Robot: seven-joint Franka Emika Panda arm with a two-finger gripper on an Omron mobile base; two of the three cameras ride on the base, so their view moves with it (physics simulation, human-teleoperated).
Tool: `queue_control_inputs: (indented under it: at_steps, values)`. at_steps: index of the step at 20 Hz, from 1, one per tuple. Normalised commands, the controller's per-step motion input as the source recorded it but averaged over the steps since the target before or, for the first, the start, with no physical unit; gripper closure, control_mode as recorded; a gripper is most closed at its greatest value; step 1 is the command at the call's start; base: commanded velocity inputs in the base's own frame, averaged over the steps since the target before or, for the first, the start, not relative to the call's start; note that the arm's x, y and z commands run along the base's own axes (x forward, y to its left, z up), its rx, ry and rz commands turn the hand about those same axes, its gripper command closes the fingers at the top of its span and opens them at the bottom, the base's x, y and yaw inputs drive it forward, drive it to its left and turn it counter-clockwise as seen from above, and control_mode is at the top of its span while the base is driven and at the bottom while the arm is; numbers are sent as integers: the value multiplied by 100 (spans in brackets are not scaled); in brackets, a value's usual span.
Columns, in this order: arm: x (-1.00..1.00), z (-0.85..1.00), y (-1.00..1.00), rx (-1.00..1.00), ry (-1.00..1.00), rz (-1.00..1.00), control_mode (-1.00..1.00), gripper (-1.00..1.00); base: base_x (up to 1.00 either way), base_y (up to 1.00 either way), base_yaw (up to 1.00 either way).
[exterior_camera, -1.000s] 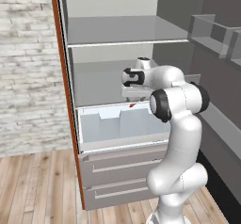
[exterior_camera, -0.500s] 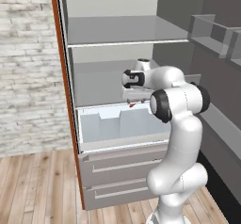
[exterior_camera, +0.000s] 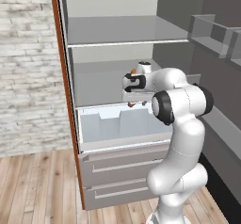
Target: Fully open the fridge drawer.
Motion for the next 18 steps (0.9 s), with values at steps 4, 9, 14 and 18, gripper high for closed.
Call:
queue_control_inputs:
  at_steps: [4,9,14,18]
  values:
    - [9,39,0,3,0,0,-100,-100,0,0,0]
    - [19,5,0,0,1,0,-100,-100,0,0,0]
    - [35,-1,0,0,3,0,-100,-100,0,0,0]
    - [-1,-38,0,-4,0,0,-100,-100,0,0,0]
